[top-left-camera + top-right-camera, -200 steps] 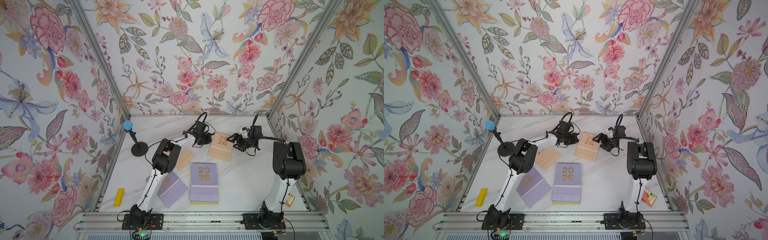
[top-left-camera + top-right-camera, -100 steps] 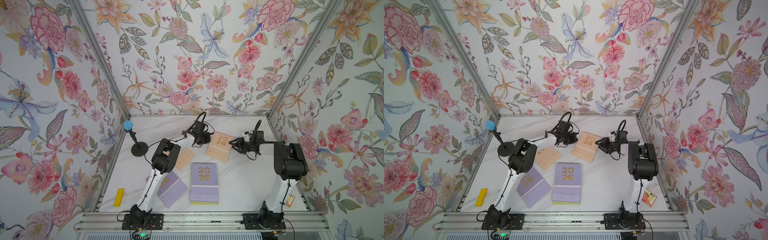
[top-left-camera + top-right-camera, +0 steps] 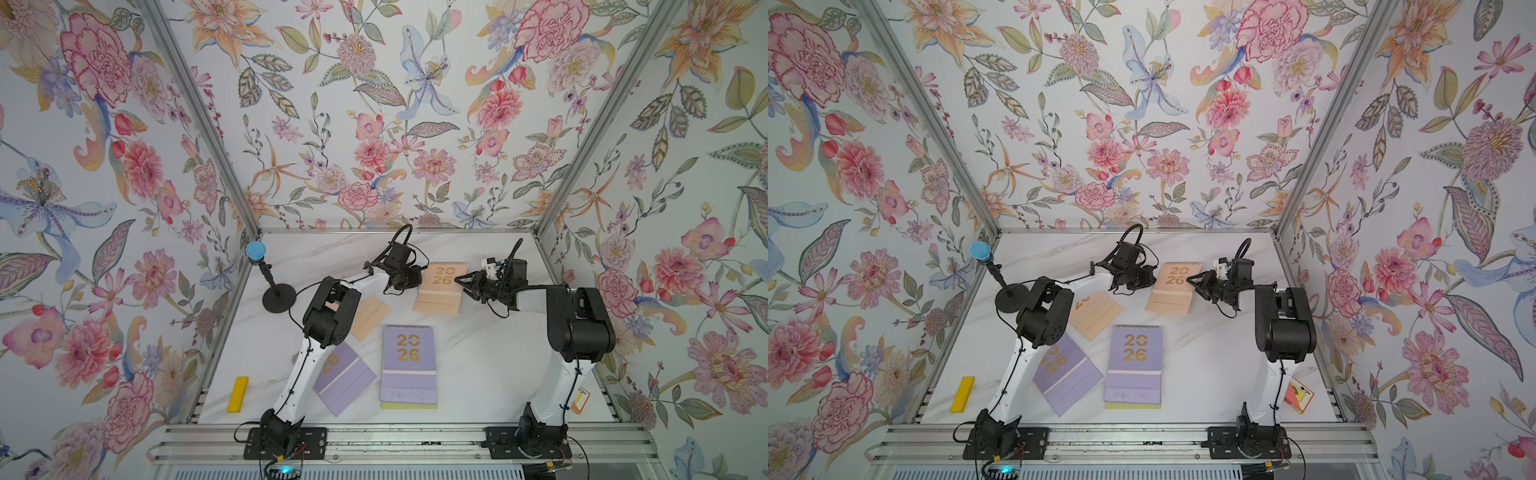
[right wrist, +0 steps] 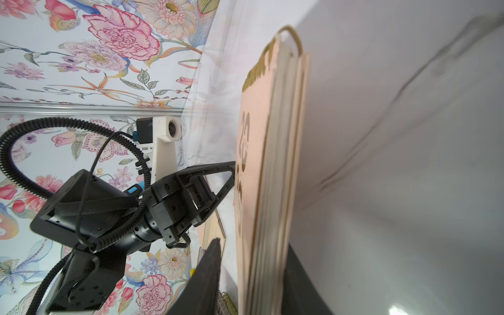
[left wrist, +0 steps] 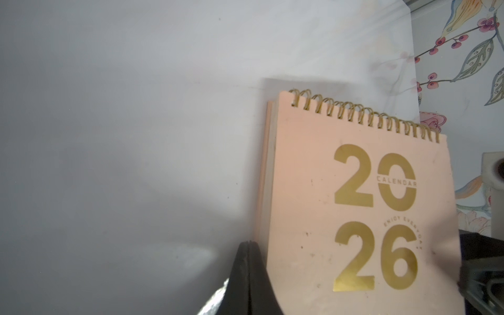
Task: Stack the calendars
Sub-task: Pick up the calendar at the center of the board.
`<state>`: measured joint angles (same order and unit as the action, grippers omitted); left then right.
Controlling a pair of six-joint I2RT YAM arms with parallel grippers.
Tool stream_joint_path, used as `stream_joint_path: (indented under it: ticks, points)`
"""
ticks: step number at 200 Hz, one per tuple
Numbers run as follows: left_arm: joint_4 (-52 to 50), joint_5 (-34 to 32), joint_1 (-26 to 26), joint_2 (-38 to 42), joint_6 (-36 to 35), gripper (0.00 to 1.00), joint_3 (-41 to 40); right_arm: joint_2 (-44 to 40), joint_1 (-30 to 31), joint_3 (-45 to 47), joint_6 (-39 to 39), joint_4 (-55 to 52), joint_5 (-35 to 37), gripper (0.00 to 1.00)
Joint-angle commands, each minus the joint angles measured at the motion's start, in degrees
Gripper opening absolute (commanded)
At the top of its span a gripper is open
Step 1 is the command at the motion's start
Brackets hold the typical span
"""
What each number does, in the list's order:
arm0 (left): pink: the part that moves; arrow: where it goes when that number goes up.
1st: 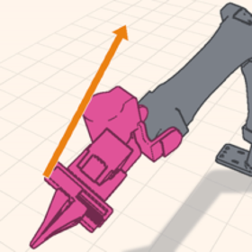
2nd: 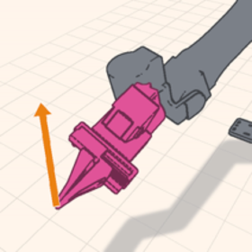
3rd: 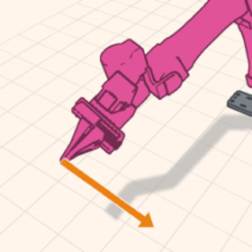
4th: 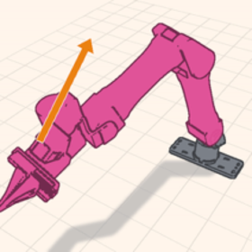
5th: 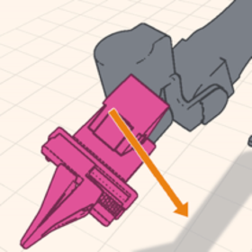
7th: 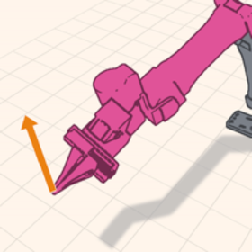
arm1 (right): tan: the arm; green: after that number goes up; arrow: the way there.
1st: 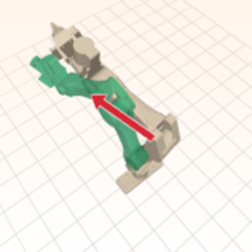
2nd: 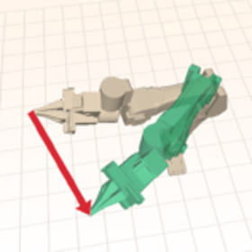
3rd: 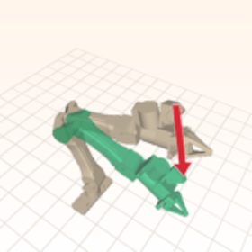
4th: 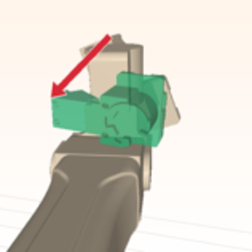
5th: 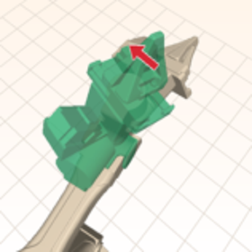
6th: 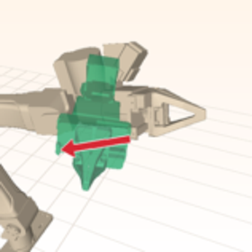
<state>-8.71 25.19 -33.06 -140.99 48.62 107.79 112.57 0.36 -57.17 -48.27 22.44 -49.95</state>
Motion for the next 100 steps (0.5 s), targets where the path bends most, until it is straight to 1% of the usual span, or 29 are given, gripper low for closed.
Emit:
stream_joint_path:
  ticks: [1,30,64,100]
  points:
    - [-1.3,1.9,-1.1,2.2,0.3,0.0,-1.7,-0.5,0.6,0.5,-2.4,4.9,-2.1,0.3]
    - [-1.1,1.8,-0.7,2.9,0.3,0.0,-2.1,-2.1,0.5,-0.1,0.0,0.8,0.6,0.22]
    - [0.3,2.1,-0.3,4.9,0.7,0.0,-3.1,-3.8,0.3,-0.7,3.0,-3.8,2.5,0.08]
    - [-0.5,0.7,0.3,9.2,0.0,0.0,-3.3,-9.2,-0.9,0.0,3.9,-6.4,4.0,0.05]
